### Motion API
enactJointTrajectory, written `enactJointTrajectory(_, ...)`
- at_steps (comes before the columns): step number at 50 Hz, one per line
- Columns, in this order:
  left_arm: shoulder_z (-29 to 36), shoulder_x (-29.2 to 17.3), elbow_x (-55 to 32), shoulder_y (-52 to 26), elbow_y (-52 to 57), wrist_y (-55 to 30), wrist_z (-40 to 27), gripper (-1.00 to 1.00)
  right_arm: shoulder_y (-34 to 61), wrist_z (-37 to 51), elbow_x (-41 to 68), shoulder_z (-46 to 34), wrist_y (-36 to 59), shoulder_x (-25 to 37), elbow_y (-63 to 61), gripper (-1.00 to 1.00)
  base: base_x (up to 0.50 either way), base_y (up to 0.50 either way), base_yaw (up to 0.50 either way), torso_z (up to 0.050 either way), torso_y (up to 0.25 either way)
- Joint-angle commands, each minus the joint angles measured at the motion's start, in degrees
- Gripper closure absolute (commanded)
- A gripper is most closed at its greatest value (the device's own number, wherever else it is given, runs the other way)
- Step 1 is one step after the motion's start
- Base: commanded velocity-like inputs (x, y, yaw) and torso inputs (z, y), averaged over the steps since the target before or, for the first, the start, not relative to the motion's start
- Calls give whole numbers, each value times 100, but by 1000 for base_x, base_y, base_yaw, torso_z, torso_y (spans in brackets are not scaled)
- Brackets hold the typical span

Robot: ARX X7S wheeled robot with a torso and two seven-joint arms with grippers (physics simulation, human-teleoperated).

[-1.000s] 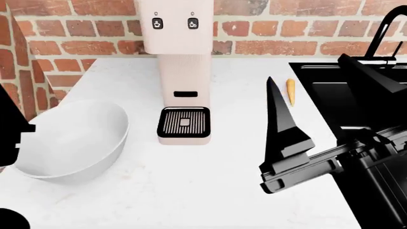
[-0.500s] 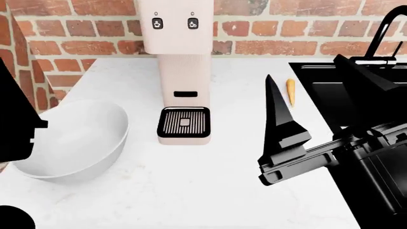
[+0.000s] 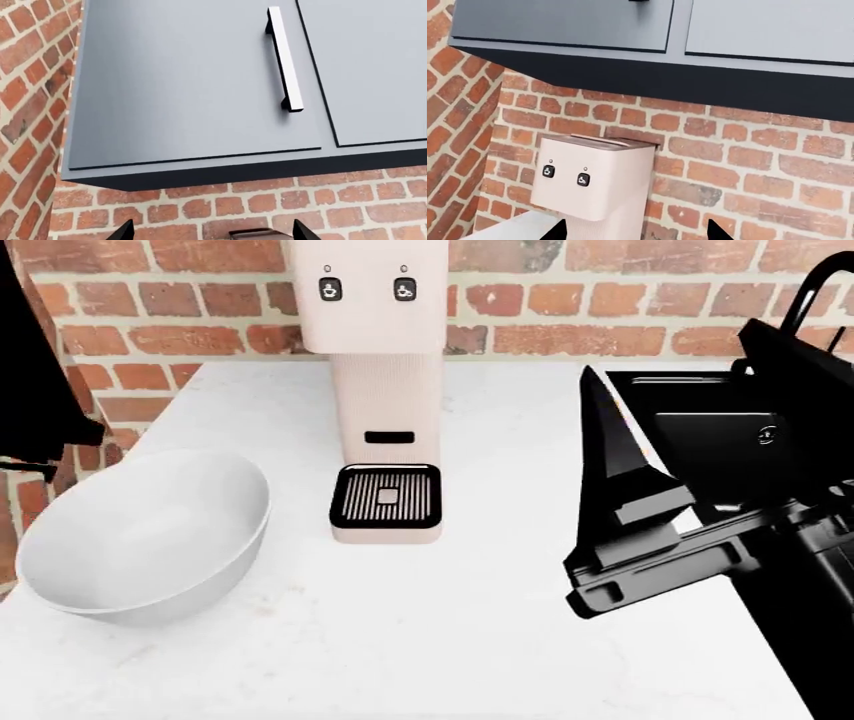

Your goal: Place the two vegetables and bowl onto the tray for setting up a vegetable dip station.

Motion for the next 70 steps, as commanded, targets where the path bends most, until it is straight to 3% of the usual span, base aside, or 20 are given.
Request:
enactJointTrajectory(1, 1569, -868, 317, -1180, -426, 1046, 83, -100, 1162, 981, 775, -1246, -1012, 828, 470, -100, 0, 0, 0, 0, 0)
enactJointTrajectory(19, 2628, -619, 742, -2002, -1694, 610, 462, -100, 2743, 1245, 1434, -2821, -1451, 1400, 1939, -100, 0, 0, 0, 0, 0)
enactJointTrajectory(26, 2754, -545, 1070, -2054, -2115, 460, 722, -100, 3014, 1127, 1535, -3094, -1461, 1528, 2390, -100, 0, 0, 0, 0, 0)
enactJointTrajectory(40, 3197, -631, 991, -2740, -2895, 301, 564, -100, 3723, 1258, 1853, -4083, -1366, 1740, 3428, -100, 0, 0, 0, 0, 0)
enactJointTrajectory(55, 3766, -505, 1175, -3417, -3725, -34, 517, -100, 4519, 1358, 2227, -5347, -1373, 1585, 4742, -100, 0, 0, 0, 0, 0)
enactJointTrajectory(70, 4000, -437, 1155, -3830, -3810, -122, 514, -100, 5108, 858, 1702, -6199, -1206, 530, 7312, -100, 0, 0, 0, 0, 0)
